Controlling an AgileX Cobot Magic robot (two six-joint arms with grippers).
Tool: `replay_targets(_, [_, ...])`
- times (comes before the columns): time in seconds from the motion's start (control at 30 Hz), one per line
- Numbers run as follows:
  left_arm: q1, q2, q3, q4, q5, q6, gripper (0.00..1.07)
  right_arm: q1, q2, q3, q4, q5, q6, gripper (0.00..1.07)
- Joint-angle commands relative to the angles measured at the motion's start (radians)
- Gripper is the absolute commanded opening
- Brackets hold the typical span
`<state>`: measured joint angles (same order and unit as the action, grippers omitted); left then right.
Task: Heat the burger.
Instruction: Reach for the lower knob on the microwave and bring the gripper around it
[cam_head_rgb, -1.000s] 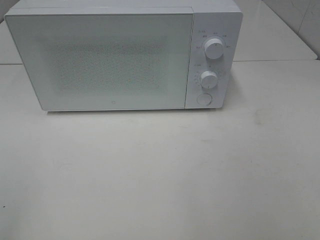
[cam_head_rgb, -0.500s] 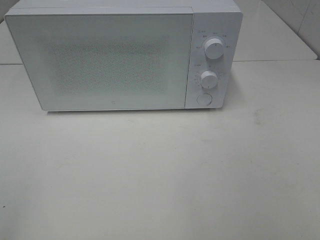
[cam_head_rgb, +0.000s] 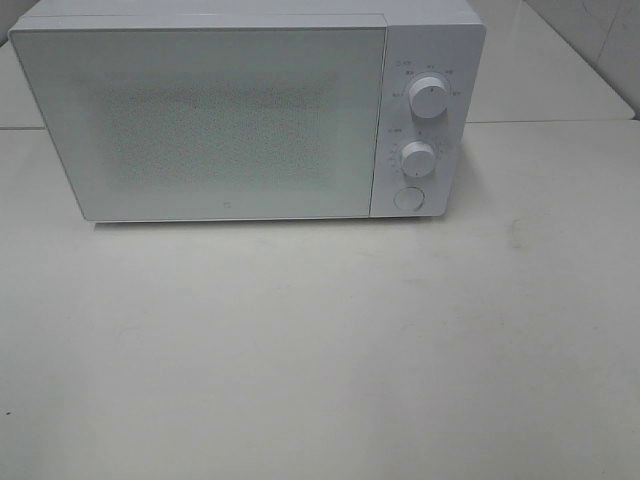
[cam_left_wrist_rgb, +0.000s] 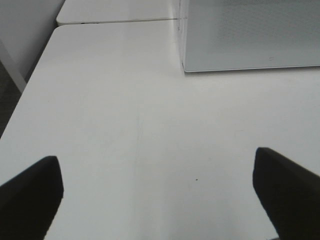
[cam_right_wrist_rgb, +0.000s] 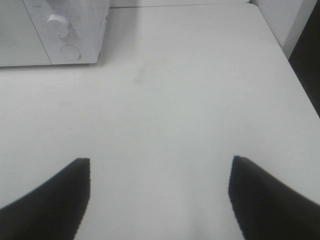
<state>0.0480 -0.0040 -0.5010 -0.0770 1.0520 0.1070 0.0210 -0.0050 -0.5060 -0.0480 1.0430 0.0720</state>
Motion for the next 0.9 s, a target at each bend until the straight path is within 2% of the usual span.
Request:
replay_targets(0.03, [-0.024,-0.026,0.002,0.0,-0.013,0.001,0.98,-0.009,-0.022,-0.001,0.005,-0.007,-0.015,0.74])
replay_targets(0.9, [-0.024,-0.026,0.002,0.0,-0.013,0.001,0.98,-0.009,-0.022,-0.001,0.005,-0.007,-0.015,0.74])
